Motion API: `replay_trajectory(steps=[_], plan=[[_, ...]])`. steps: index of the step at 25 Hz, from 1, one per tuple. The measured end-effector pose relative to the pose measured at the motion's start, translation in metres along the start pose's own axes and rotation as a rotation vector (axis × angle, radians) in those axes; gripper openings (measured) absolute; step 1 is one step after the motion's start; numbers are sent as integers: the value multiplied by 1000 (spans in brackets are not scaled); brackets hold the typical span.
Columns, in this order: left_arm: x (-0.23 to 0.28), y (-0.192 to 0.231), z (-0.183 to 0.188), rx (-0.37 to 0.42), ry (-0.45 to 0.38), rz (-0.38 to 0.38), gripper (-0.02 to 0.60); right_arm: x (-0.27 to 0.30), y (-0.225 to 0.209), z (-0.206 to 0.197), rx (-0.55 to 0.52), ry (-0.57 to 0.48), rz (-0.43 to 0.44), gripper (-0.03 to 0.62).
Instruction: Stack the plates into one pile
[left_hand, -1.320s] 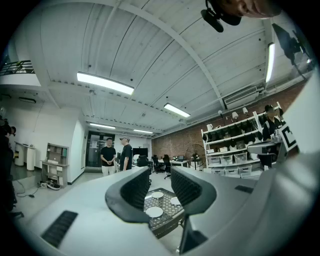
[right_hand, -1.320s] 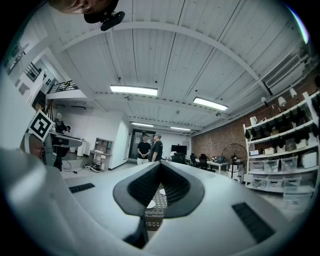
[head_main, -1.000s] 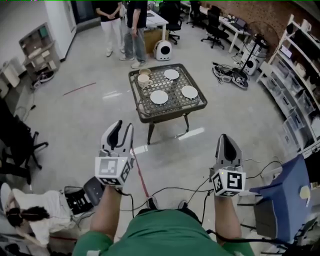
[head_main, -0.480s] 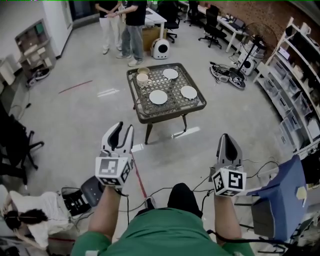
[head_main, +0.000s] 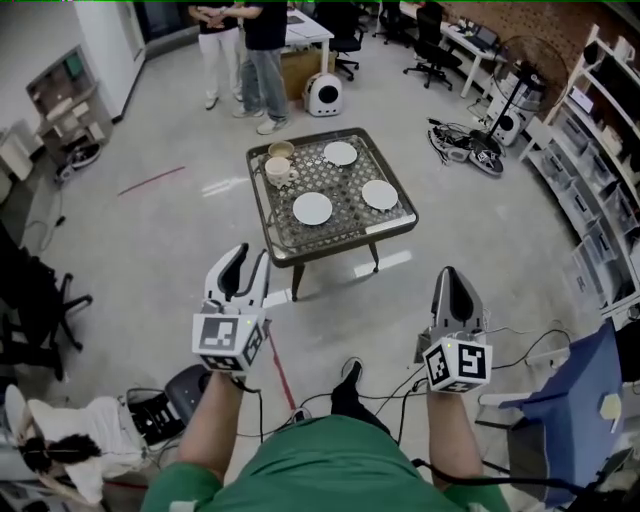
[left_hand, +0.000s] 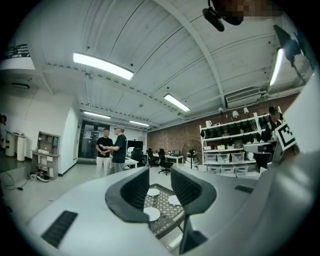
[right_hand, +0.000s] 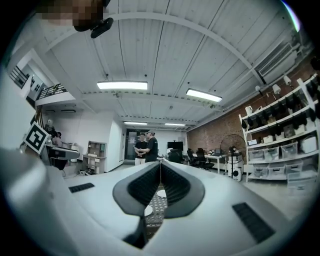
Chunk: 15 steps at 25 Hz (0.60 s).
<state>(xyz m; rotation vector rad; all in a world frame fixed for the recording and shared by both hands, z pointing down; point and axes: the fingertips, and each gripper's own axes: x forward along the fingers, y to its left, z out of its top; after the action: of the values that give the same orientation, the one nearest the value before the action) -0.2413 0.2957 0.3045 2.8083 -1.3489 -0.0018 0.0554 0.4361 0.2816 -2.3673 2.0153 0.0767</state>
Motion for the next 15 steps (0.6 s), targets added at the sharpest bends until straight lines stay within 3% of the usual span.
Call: replay_trajectory(steps=[9, 15], plan=[[135, -28, 7, 4, 34, 18, 144, 115, -96, -21, 56, 48, 17, 25], [184, -45, 12, 16, 26, 35, 144, 162, -135, -20, 82, 35, 52, 25]])
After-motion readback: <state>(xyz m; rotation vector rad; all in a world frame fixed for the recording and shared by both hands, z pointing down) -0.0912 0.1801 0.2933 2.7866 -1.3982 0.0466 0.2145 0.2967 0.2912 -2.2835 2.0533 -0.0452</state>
